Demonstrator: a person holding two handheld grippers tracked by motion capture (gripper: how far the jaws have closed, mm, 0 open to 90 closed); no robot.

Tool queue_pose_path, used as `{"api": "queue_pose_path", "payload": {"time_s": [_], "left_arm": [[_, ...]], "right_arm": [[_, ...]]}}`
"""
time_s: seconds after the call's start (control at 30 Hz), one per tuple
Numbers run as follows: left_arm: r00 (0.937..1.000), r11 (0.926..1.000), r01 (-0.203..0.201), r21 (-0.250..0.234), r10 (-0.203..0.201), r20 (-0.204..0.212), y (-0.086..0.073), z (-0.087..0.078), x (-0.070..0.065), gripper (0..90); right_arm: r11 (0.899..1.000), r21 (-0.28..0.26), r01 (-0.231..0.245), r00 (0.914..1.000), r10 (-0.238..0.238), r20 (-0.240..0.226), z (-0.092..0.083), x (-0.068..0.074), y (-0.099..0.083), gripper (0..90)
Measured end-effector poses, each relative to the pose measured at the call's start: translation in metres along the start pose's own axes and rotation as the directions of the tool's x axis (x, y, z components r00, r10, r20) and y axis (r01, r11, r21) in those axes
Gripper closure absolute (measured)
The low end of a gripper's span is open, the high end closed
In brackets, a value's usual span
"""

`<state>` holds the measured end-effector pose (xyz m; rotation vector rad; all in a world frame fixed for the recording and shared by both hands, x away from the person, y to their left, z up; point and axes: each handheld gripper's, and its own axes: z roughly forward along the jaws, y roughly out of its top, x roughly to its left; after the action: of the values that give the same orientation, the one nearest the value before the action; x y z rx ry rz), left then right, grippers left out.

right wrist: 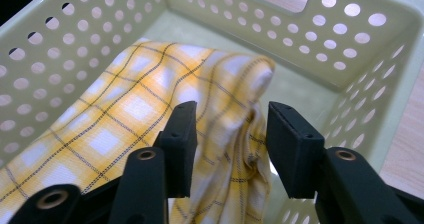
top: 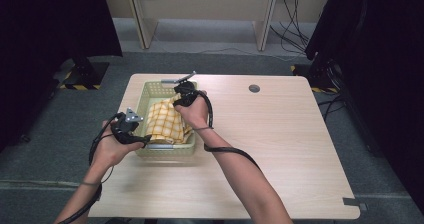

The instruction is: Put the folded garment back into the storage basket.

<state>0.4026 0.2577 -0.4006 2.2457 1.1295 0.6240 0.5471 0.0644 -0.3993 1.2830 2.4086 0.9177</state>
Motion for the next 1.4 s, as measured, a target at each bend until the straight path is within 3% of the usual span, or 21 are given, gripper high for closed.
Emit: {"api": "queue_pose_path", "payload": {"time_s": [0.33,0.57,1.07,1.4], "left_arm": [[0.9992,0.9982,0.034,-0.05,-0.033,0.024,0.001,-0.001,-0.011,25.0],[0.999,0.9955,0.043,-0.085,-0.042,0.016,0.003,-0.002,-0.016,21.5],[0.9965,0.9857,0.082,-0.147,-0.084,-0.006,0.002,-0.001,-0.024,13.0],[0.997,0.9824,0.077,-0.17,-0.077,0.003,0.004,-0.001,-0.034,12.0]], "right_arm": [[0.999,-0.029,0.023,0.9995,-0.024,-0.02,-0.003,-0.001,-0.003,41.6],[0.999,-0.036,0.024,0.9991,-0.025,-0.035,-0.005,-0.002,-0.004,28.7],[0.996,-0.066,0.055,0.9945,-0.06,-0.086,-0.019,-0.005,-0.007,14.9],[0.996,-0.078,0.052,0.9924,-0.06,-0.107,-0.026,-0.01,-0.014,12.0]]}}
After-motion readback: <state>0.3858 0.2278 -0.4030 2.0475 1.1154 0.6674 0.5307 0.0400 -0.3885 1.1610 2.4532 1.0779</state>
